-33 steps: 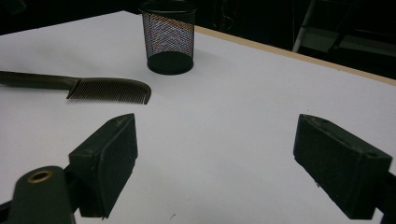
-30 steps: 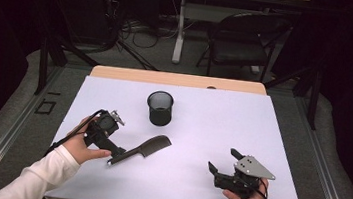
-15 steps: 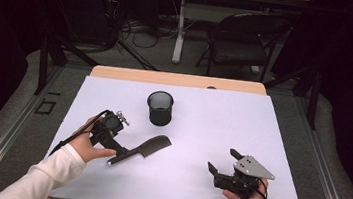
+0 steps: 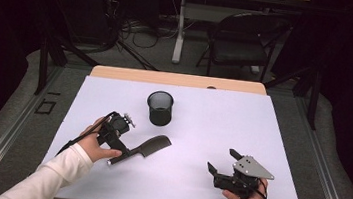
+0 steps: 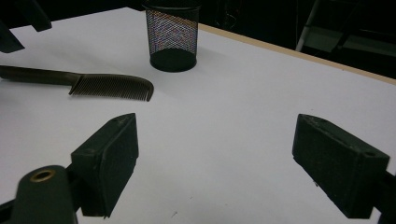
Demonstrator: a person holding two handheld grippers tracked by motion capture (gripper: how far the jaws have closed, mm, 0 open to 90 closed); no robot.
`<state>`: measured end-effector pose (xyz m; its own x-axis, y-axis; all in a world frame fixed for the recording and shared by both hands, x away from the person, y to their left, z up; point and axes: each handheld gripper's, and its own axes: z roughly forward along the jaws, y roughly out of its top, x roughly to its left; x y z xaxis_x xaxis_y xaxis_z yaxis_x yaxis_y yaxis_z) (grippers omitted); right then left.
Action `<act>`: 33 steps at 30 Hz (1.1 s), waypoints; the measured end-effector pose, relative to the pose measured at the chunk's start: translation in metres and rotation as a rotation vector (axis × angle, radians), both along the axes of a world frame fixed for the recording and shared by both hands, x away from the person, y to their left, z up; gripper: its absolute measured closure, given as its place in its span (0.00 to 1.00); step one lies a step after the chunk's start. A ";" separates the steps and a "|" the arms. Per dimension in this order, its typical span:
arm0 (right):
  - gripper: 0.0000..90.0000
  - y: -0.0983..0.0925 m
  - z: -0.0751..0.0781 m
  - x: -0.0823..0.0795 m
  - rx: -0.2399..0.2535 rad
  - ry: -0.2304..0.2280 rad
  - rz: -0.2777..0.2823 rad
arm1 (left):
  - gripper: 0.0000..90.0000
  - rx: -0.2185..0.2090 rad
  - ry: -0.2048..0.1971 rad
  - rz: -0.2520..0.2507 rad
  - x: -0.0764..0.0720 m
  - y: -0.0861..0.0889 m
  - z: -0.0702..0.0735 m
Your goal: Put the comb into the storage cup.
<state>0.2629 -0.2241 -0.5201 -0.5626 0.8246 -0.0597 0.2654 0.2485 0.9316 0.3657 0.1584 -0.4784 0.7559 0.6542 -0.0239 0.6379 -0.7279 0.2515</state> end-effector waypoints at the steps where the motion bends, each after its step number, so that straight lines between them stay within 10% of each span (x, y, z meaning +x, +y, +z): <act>1: 0.16 0.000 0.000 0.000 -0.001 0.000 0.000 | 0.25 0.002 0.001 -0.002 0.000 -0.001 -0.001; 33: 0.16 0.001 -0.001 0.000 -0.014 0.001 0.011 | 0.31 0.031 0.065 -0.009 0.010 -0.008 -0.020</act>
<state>0.2632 -0.2228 -0.5211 -0.5718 0.8174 -0.0703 0.2638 0.2643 0.9276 0.3760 0.1503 -0.4980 0.7590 0.6488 -0.0533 0.6459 -0.7402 0.1868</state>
